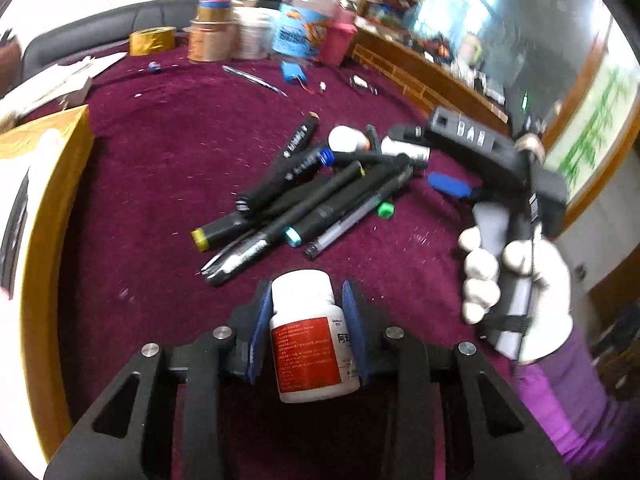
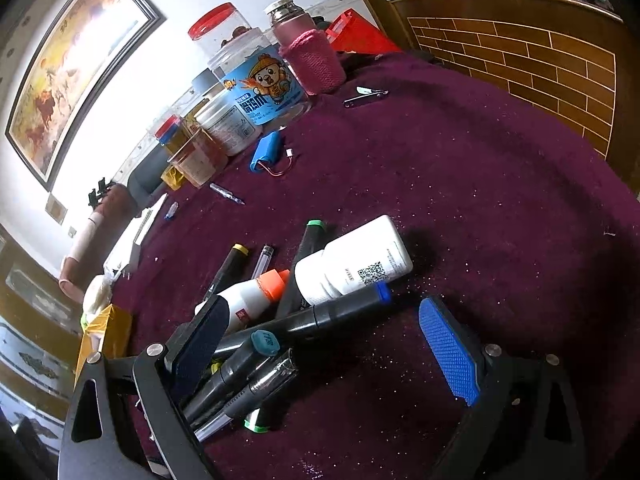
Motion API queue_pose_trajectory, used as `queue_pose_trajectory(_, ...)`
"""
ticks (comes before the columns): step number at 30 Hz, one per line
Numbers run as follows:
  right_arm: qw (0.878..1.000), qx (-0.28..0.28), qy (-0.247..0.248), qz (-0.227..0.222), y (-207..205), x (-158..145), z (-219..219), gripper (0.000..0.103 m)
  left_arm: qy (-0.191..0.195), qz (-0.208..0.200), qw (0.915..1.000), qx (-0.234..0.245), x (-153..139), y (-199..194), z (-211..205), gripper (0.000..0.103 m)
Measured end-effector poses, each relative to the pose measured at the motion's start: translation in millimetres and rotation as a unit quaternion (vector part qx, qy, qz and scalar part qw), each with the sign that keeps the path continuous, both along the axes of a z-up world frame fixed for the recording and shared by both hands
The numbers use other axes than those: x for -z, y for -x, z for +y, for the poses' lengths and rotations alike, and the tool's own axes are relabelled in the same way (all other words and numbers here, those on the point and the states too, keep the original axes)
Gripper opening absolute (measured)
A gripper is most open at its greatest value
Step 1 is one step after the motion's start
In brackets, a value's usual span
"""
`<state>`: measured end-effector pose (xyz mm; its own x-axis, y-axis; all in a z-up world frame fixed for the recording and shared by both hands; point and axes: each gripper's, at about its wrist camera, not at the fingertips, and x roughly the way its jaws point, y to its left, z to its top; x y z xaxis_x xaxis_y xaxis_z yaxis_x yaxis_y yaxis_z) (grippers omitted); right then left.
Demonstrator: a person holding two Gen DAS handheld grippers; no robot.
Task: Organize rigid objects
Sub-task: 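Grasp the white red-labelled medicine bottle with the left tool, then carry medicine bottle to tray with left tool while right tool grasps yellow-capped marker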
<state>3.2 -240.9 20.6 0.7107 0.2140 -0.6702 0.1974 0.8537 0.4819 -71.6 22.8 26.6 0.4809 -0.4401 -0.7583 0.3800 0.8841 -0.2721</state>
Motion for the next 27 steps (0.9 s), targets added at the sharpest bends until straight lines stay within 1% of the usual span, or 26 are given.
queue_pose_trajectory(3, 1.0, 0.0, 0.0, 0.0, 0.0, -0.3, 0.3, 0.093, 0.041, -0.007, 0.999, -0.019, -12.4, 8.0, 19.8, 0.032)
queue_pose_trajectory(6, 1.0, 0.001, 0.001, 0.0, -0.1, -0.2, 0.2, 0.093, 0.077, -0.019, 0.9962, -0.037, -25.4, 16.8, 39.9, 0.032)
queue_pose_trajectory(9, 1.0, 0.008, 0.006, 0.003, 0.0, -1.6, -0.8, 0.093, 0.099, -0.032, 0.9933, -0.05, -36.9, 24.4, 57.9, 0.032)
queue_pose_trajectory(12, 1.0, 0.013, 0.022, -0.005, 4.9, -14.6, 0.3, 0.093, 0.116, -0.044, 0.9908, -0.053, -45.5, 32.6, 72.8, 0.033)
queue_pose_trajectory(14, 0.999, 0.0, 0.041, -0.009, 3.8, -30.0, 8.4, 0.093, 0.123, -0.051, 0.9897, -0.053, -48.4, 35.9, 79.4, 0.033)
queue_pose_trajectory(16, 0.998, -0.03, 0.062, -0.006, -6.1, -46.9, 23.9, 0.093, 0.133, -0.052, 0.9883, -0.052, -48.6, 36.3, 83.9, 0.033)
queue_pose_trajectory(18, 0.996, -0.058, 0.072, 0.005, -18.8, -54.0, 39.8, 0.093, 0.143, -0.053, 0.987, -0.051, -48.4, 36.2, 88.1, 0.033)
queue_pose_trajectory(20, 0.991, -0.094, 0.09, 0.028, -38.1, -54.5, 63.2, 0.093, 0.147, -0.055, 0.9863, -0.052, -47.7, 36.6, 92.3, 0.033)
queue_pose_trajectory(21, 0.987, -0.113, 0.108, 0.041, -49.4, -52.6, 78.4, 0.093, 0.149, -0.056, 0.9858, -0.055, -47.2, 36.7, 96.2, 0.033)
queue_pose_trajectory(22, 0.984, -0.12, 0.127, 0.047, -54.8, -50.2, 89.2, 0.093, 0.152, -0.056, 0.9851, -0.058, -47.1, 36.6, 101.1, 0.033)
queue_pose_trajectory(23, 0.978, -0.131, 0.154, 0.059, -65.0, -46.4, 104.9, 0.092, 0.154, -0.056, 0.9845, -0.062, -47.5, 37.2, 106.7, 0.033)
queue_pose_trajectory(24, 0.973, -0.142, 0.17, 0.07, -73.7, -42.2, 115.8, 0.09, 0.156, -0.056, 0.9838, -0.067, -47.7, 37.5, 112.3, 0.033)
queue_pose_trajectory(25, 0.967, -0.151, 0.186, 0.085, -82.2, -37.3, 125.8, 0.083, 0.158, -0.056, 0.9833, -0.071, -47.6, 37.4, 116.9, 0.033)
queue_pose_trajectory(26, 0.961, -0.156, 0.205, 0.102, -90.2, -31.6, 134.6, 0.08, 0.159, -0.056, 0.9827, -0.076, -47.5, 38.6, 121.9, 0.033)
queue_pose_trajectory(27, 0.954, -0.157, 0.224, 0.121, -96.9, -25.1, 141.6, 0.08, 0.161, -0.056, 0.982, -0.081, -47.2, 39.4, 127.2, 0.033)
